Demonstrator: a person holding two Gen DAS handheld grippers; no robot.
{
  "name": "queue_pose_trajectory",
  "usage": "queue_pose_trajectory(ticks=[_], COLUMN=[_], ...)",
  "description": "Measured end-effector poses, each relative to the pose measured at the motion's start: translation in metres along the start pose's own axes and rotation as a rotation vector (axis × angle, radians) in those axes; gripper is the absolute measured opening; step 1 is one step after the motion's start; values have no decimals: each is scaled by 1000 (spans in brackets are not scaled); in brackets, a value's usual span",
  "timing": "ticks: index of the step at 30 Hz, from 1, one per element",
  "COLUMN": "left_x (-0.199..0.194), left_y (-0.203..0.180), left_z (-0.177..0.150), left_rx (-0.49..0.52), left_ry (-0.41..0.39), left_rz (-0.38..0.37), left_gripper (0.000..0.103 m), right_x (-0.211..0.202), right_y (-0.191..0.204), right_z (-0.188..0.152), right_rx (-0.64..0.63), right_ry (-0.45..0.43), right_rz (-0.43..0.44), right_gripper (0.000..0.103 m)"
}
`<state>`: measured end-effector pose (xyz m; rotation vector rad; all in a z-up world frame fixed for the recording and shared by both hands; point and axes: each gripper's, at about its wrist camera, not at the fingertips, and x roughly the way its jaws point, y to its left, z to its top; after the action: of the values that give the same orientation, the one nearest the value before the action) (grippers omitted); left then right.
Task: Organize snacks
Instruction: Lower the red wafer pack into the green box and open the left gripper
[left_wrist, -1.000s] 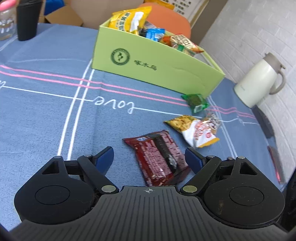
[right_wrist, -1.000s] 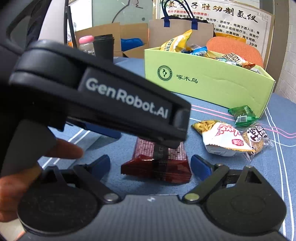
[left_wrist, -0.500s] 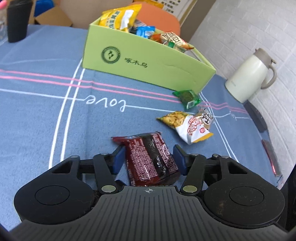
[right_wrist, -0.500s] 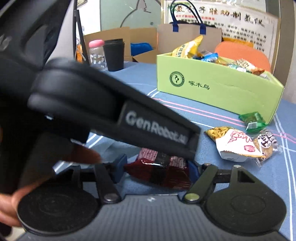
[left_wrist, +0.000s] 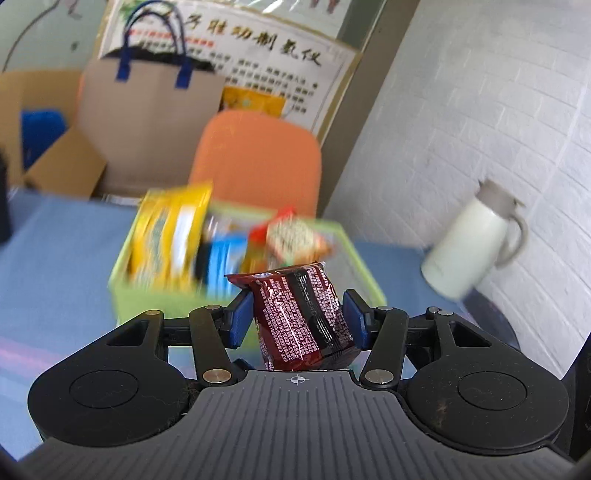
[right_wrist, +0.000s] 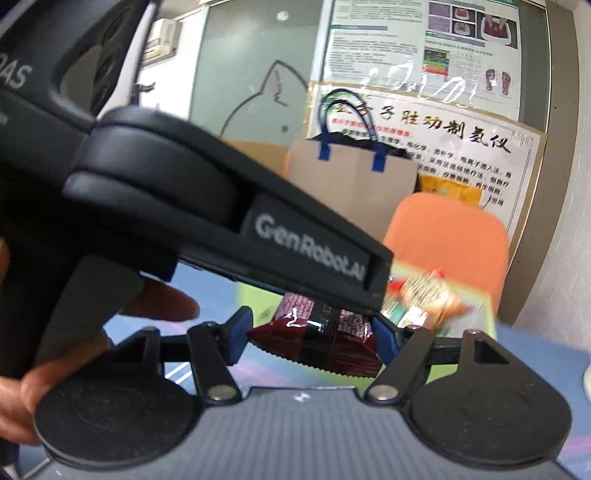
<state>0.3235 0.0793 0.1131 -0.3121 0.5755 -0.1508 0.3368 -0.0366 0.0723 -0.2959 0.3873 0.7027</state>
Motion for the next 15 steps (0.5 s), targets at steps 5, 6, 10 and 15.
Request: queue_pose_trajectory(ticks=[5, 6, 10, 15], left_x=[74, 88, 133, 131], left_y=[3, 5, 16, 11], left_z=[44, 48, 47, 38], left_rx=[30, 30, 30, 73], left_ry=[37, 56, 123, 64], left_rz=[42, 45, 52, 31], left_gripper=[34, 34, 35, 58], right_x=[68, 79, 112, 101], right_y=[-51, -57, -66, -70], right_z=[18, 17, 0, -5], right_rx=[22, 27, 40, 71], right_ry=[85, 109, 175, 150], right_rz=[16, 17, 23, 7], right_gripper=[75, 74, 76, 80])
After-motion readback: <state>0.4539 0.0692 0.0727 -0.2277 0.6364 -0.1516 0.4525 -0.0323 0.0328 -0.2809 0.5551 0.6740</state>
